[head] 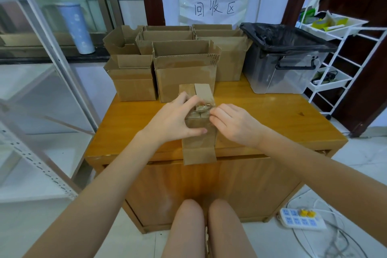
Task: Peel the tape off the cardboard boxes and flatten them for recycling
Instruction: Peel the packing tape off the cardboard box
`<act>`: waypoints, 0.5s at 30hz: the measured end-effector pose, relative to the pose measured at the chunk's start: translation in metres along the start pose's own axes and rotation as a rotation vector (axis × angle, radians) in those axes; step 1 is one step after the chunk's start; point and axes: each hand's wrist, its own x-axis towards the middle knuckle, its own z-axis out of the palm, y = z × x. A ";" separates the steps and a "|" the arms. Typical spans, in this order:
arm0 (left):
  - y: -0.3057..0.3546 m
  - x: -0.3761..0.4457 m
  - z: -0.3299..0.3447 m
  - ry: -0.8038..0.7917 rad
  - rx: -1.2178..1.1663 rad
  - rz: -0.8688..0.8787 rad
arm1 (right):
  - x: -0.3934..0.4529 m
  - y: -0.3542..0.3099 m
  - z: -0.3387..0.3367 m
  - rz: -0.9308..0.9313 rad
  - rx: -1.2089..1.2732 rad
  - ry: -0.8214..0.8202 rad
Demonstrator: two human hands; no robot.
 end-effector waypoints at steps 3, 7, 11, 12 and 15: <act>0.004 0.001 0.005 0.037 0.074 -0.016 | 0.004 -0.011 0.006 0.130 -0.035 0.040; 0.007 0.003 0.015 0.066 0.153 -0.030 | 0.007 -0.018 0.009 0.301 -0.001 0.090; 0.006 0.002 0.016 0.092 0.196 -0.011 | 0.009 -0.021 0.005 0.416 0.134 0.112; 0.006 0.002 0.015 0.086 0.203 -0.006 | 0.007 -0.018 0.003 0.378 0.159 0.082; 0.008 0.003 0.010 0.052 0.188 0.003 | 0.000 -0.006 -0.009 0.210 0.156 -0.083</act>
